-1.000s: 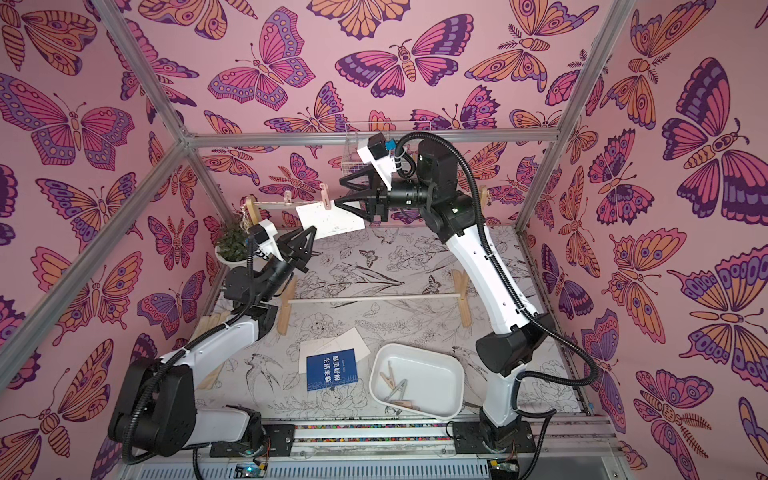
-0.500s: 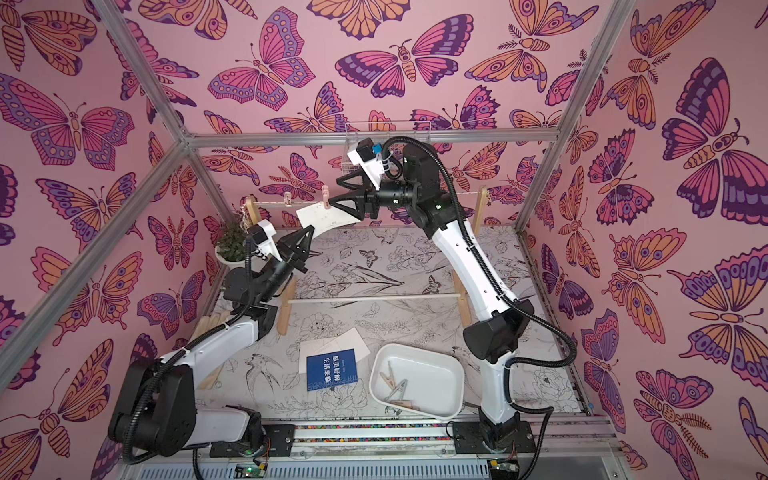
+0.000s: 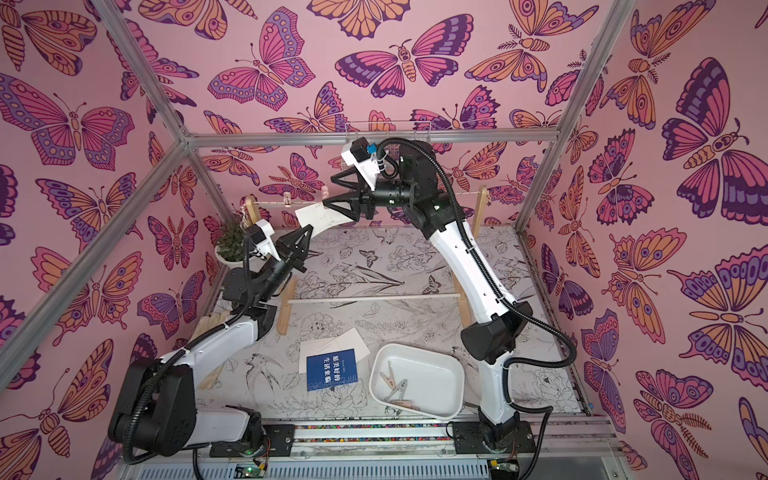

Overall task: Remove the postcards from the strings
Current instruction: Remove the clamp from the clothesline.

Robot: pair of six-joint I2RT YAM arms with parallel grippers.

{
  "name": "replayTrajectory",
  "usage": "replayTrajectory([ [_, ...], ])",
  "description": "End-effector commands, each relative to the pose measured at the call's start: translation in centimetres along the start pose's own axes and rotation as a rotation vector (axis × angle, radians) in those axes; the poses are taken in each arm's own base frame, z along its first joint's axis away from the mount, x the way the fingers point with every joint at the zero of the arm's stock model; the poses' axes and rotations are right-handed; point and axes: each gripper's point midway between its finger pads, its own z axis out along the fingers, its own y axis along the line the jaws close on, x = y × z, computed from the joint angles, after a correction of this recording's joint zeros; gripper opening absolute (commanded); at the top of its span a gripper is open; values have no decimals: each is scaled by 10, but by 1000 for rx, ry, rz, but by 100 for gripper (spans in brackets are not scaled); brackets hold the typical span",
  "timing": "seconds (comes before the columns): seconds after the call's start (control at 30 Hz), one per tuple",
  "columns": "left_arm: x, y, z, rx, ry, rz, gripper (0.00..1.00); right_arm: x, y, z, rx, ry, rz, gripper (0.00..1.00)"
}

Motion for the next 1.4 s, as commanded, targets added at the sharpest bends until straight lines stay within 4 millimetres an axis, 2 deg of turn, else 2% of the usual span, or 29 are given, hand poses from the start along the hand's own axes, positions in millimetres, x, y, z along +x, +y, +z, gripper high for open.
replayTrajectory([
  [0.0, -12, -5, -4, 20, -42, 21, 0, 8, -7, 10, 16, 8, -6, 75],
  [0.1, -12, -5, -4, 21, -42, 20, 0, 13, -14, 12, 33, 9, 1, 76],
  [0.37, -13, -5, -5, 19, -43, 19, 0, 19, -16, 21, 27, 6, 15, 77],
  [0.7, -14, -5, -6, 19, -46, 19, 0, 21, -7, 31, -1, 3, 12, 77],
  [0.93, -15, -5, -6, 16, -47, 19, 0, 20, -4, 32, -14, 3, 12, 72],
  [1.13, -17, -6, -6, 20, -49, 19, 0, 22, -12, 33, 27, 5, 1, 76],
  [1.37, -15, -6, -6, 22, -47, 15, 0, 24, -16, 36, 31, -3, 4, 77],
])
